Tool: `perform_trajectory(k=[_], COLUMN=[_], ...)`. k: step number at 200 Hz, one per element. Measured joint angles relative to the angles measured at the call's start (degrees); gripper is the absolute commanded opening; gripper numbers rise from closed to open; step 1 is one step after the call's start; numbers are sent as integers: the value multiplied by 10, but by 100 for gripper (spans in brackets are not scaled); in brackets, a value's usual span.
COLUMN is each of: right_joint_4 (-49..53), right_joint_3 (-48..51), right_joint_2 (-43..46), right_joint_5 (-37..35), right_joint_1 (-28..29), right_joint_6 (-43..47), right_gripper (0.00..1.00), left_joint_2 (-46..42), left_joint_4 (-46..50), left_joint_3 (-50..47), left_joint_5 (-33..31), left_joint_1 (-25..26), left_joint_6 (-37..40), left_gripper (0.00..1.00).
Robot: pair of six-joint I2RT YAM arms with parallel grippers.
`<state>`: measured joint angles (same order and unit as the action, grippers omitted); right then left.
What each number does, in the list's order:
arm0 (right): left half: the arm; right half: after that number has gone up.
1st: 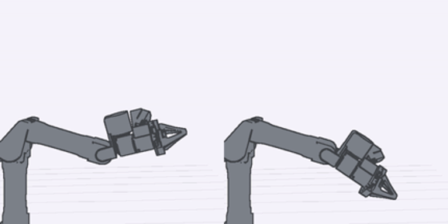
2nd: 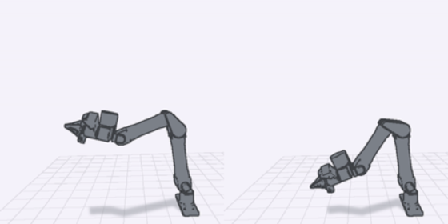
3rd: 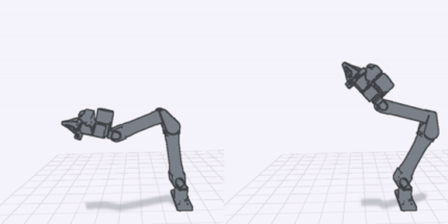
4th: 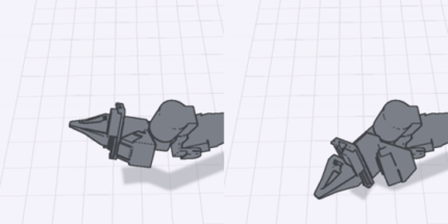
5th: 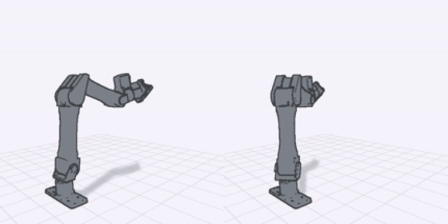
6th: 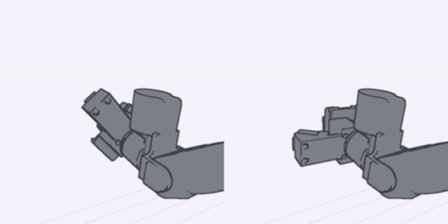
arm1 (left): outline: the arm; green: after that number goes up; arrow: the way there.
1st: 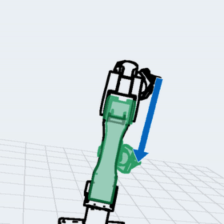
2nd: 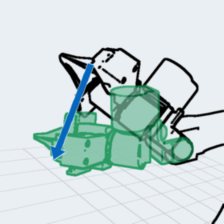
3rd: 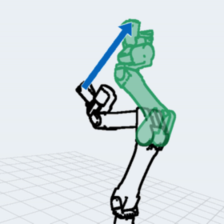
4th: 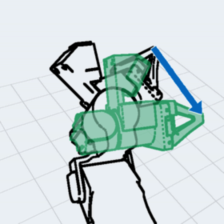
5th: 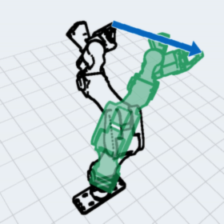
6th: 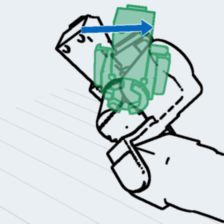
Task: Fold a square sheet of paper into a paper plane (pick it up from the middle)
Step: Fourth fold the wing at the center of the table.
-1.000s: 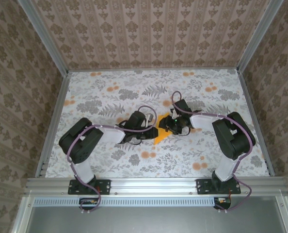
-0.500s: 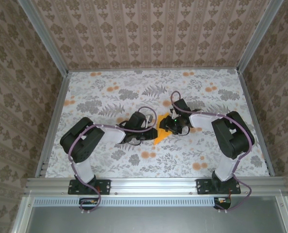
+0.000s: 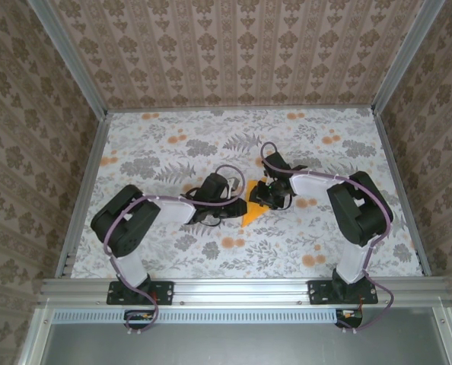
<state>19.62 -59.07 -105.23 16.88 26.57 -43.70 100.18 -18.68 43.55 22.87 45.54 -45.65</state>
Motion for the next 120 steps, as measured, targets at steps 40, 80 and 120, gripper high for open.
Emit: perform_trajectory(k=[40,80,120], right_joint_4=[6,8,9], right_joint_3=[-5,-6,-6], right_joint_2=[-3,-4,-5], right_joint_5=[-7,-9,-9], right_joint_1=[3,3,3], right_joint_6=[-2,-10,-15], right_gripper=[44,43,43], left_joint_2=[-18,-12,11], left_joint_4=[-9,-11,-11], left_joint_3=[0,1,12], left_joint_5=[-7,-2,1], left_joint_1=[-3,-2,-2], left_joint_6=[0,0,0], left_gripper=[18,16,15])
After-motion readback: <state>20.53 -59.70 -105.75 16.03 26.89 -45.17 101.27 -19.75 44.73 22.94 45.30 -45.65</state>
